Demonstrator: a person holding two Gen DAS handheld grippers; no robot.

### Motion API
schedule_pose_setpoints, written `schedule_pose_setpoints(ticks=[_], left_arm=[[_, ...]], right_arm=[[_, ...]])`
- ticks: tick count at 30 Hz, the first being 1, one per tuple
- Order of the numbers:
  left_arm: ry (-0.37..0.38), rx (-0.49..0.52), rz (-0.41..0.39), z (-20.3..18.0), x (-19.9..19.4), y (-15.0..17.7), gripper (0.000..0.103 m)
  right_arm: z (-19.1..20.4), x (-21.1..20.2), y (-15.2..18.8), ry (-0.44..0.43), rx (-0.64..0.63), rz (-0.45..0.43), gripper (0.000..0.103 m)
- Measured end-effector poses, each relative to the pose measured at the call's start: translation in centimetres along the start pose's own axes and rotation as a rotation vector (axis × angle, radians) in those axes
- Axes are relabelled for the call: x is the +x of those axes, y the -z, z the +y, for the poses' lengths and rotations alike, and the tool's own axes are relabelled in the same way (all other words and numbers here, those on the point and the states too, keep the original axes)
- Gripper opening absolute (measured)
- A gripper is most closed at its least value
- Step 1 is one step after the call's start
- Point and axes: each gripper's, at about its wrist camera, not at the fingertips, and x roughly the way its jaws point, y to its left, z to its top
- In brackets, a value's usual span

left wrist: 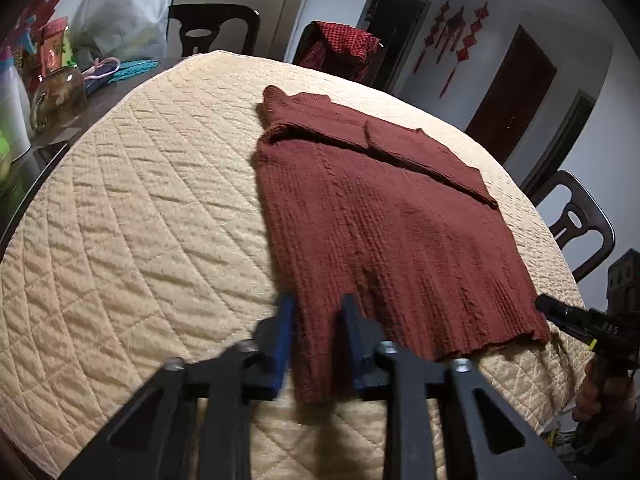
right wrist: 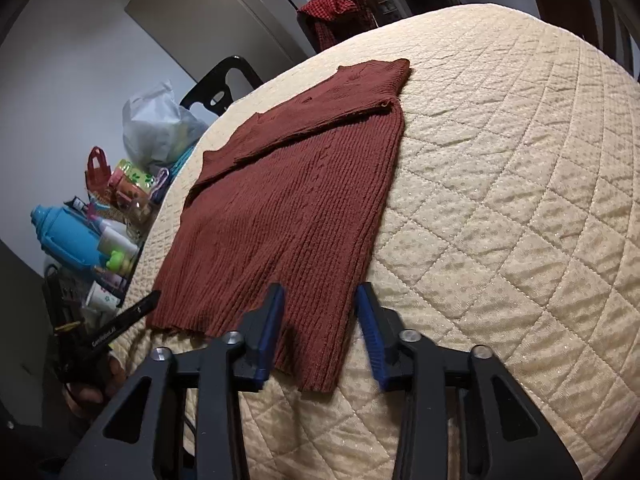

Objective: Fold small clothes
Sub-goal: 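Move both grippers to the sweater hem, then grasp the hem with both grippers and lift it toward the collar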

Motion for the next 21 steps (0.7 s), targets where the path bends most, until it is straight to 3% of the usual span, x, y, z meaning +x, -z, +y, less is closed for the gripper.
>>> schedule_pose_setpoints(ticks=[2, 9, 16, 21], left_arm=[[0.036, -0.031, 0.013, 0.5, 0.1, 0.0, 0.011], [0.087, -0.061, 0.011, 1.1, -0.2, -0.3, 0.009], [0.114, -0.092, -0.052, 2.7, -3.0, -0.7, 0.008], [0.125, -0.102, -0.032, 3.3, -3.0, 0.2, 0.008]], right_arm=[[-0.2, 0.2, 0.1, 0.006, 0.007, 0.007, 0.018], [-0.4, 0.1, 0.1, -0.008, -0.006, 0.021, 0.007], [-1.0, -3.5, -0.3, -0.031, -0.019, -0.054, 0.005], [-3.2, -4.5, 0.2, -0.019, 0.031, -0.044, 0.005]])
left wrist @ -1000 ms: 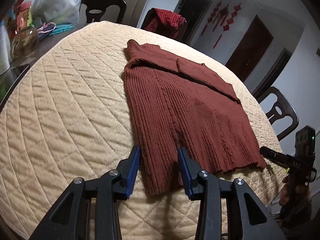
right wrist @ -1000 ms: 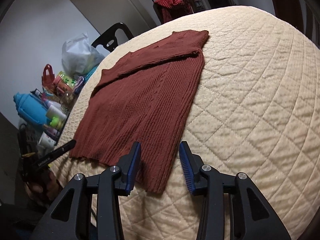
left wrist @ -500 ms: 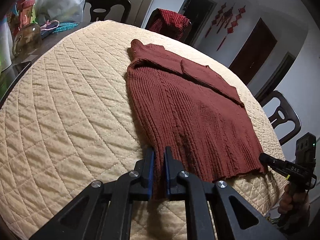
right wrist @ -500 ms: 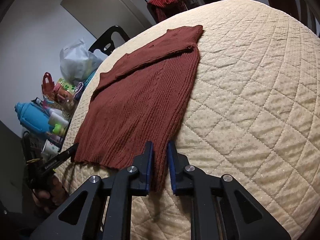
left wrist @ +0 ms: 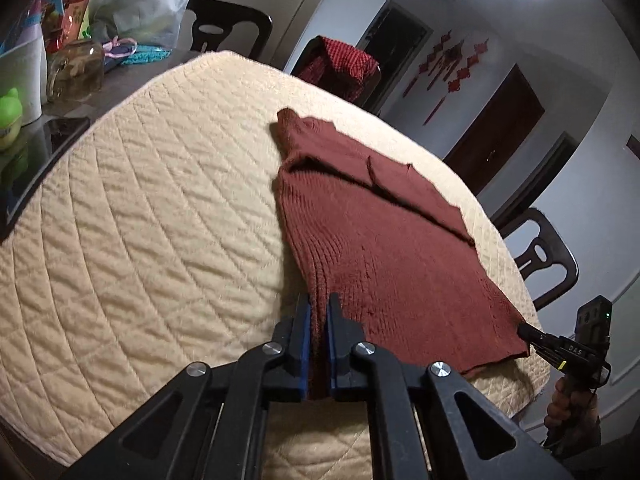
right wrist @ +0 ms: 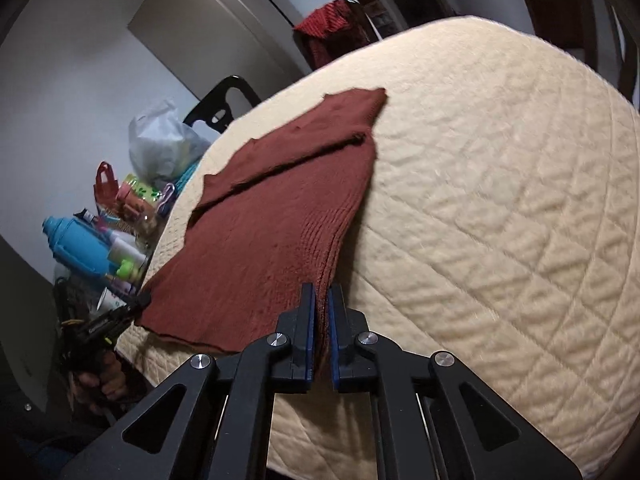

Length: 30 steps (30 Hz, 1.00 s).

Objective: Fold small clothes
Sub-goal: 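Grasp the hem with both grippers and lift it toward the collar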

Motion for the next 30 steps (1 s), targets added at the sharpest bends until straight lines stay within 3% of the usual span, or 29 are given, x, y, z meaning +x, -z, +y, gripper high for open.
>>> schedule_pose_setpoints(ticks=[4, 15, 22, 30], left_arm=[[0.011, -0.019, 0.029, 0.4, 0.8, 0.4, 0.008], [0.062, 0.003, -0.03, -0.5, -0.1, -1.5, 0.008], [0.095, 0.047, -0.129, -2.3, -0.8, -6.5, 0.008], [0.079, 0.044, -0.176, -2.7, 1.9, -14.3, 0.008]], right_arm=[[-0.6, 1.4, 0.8, -0.013, 0.026, 0.051, 0.005], [0.2, 0.3, -0.6, -0.095, 0.006, 0.003, 0.006], [2.4, -0.4, -4.8, -0.197, -0.039, -0.095, 0.006], [2.5, 0.9, -12.7, -0.222, -0.013, -0.159, 0.006]])
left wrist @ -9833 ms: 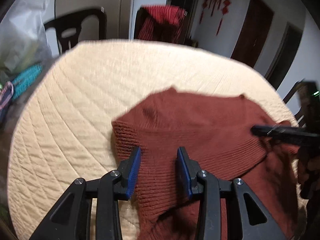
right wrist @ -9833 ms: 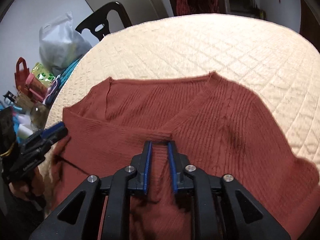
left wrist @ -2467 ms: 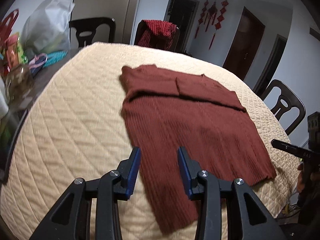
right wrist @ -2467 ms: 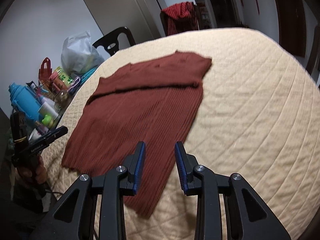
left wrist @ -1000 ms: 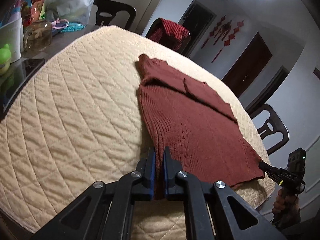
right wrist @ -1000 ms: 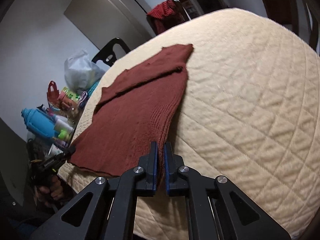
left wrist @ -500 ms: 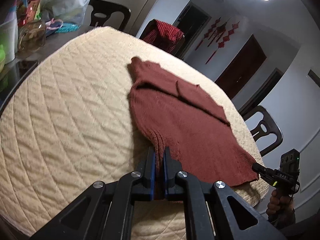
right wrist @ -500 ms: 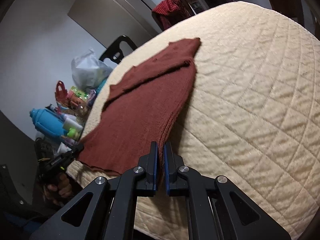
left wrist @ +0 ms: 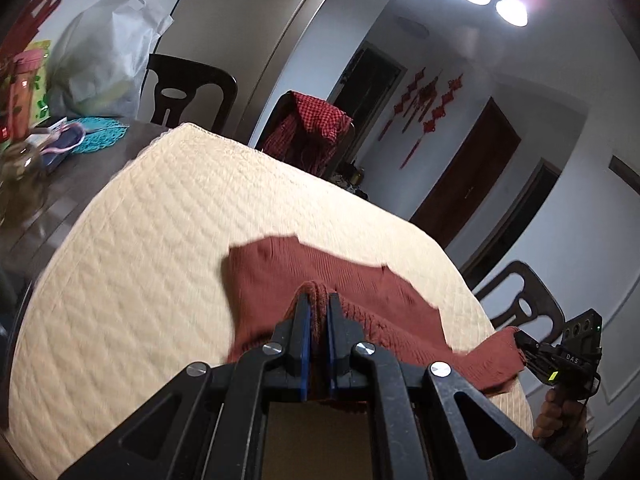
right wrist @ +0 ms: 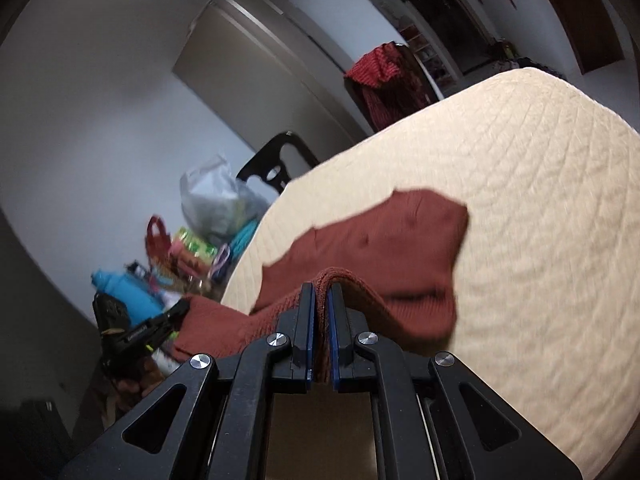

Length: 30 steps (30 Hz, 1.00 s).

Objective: Fold small clothes

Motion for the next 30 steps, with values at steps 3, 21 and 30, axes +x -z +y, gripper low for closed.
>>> schedule_pose_setpoints(ticks=[3, 21, 30], left_arm=[[-0.019, -0.028, 0.023, 1.0, 3.0, -2.4, 0.008], [-0.105, -0.108, 0.209, 4.9, 15.1, -5.2, 0.008], [-0.132, -0.155, 0.19, 6.1, 15.9, -6.0, 0.022]], right_arm=[[-1.1, 1.8, -2.7, -0.008, 0.042, -0.006, 0.006], [-7.9, 11.3, -7.5, 0.08, 0.256, 0.133, 0.006], [-10.8, 13.2, -8.9, 0.096, 0.364, 0.108, 0.019]])
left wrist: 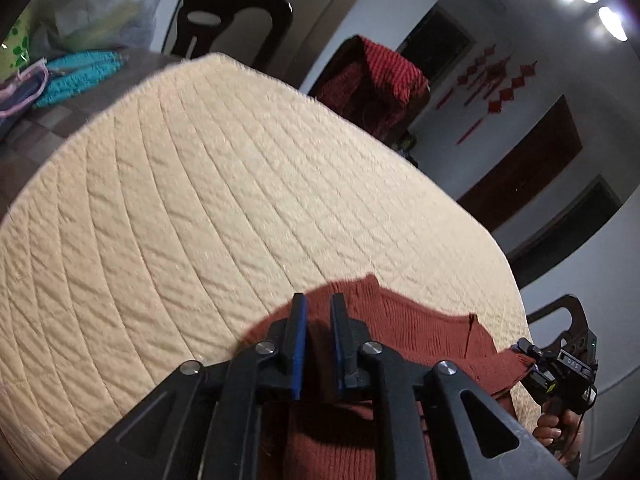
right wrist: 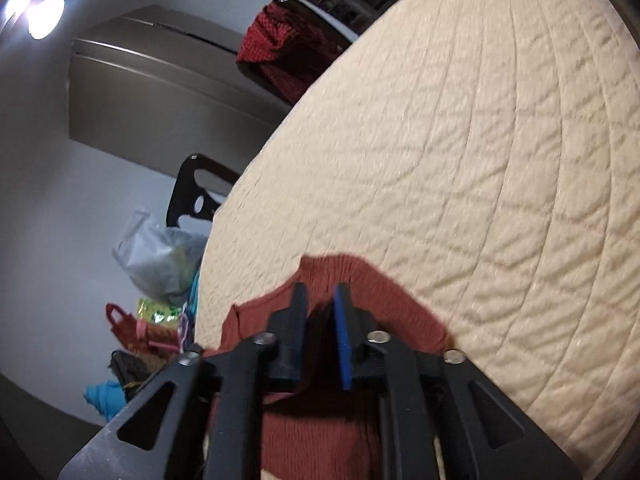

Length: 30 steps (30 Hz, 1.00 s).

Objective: Fold small clothes

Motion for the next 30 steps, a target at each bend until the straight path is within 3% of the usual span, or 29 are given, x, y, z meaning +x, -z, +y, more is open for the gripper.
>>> schedule_pose_setpoints(ticks=[4, 9, 16, 22, 25, 27, 28, 29, 30], left_arm=[[-0.018, 0.005, -0.059, 0.0, -1.6, -0.5, 0.023], [-0.026, 0.085, -0.096, -1.6, -3.4, 0.3, 0.023], [0.006, 0.221, -0.029, -4.2, -3.5, 4.0, 0.023], [0.004, 0.317, -0.004, -4.7, -5.5, 8.2, 0.023], [-0.037, 0.361, 0.001, -4.4, -5.5, 10.0, 0.023], [-0.076, 0.323, 0.065, -3.4, -4.2, 10.6, 0.022], [-0.068, 0.306, 0.083, -3.1, -3.8, 11.0, 0.022], [-0.059, 0.314, 0.064, -2.9, -3.9, 11.3, 0.022], [-0.066, 0.323, 0.06, -3.0, -4.0, 11.4, 0.022]], right_arm=[[0.9, -1.1, -0.5, 0.0, -0.044, -0.041, 0.02], [3.3, -2.3, 0.5, 0.023, -0.176, -0.062, 0.02], [5.4, -1.7, 4.0, 0.12, -0.351, 0.01, 0.02], [5.3, -3.8, 9.9, 0.218, -0.493, 0.04, 0.02], [5.1, -4.4, 12.0, 0.257, -0.544, 0.035, 0.02], [4.2, -4.1, 12.3, 0.297, -0.544, 0.046, 0.019], [3.6, -3.8, 12.2, 0.323, -0.536, 0.051, 0.018], [2.9, -3.6, 12.1, 0.331, -0.531, 0.046, 0.009], [2.6, -3.7, 11.8, 0.326, -0.529, 0.038, 0.006]])
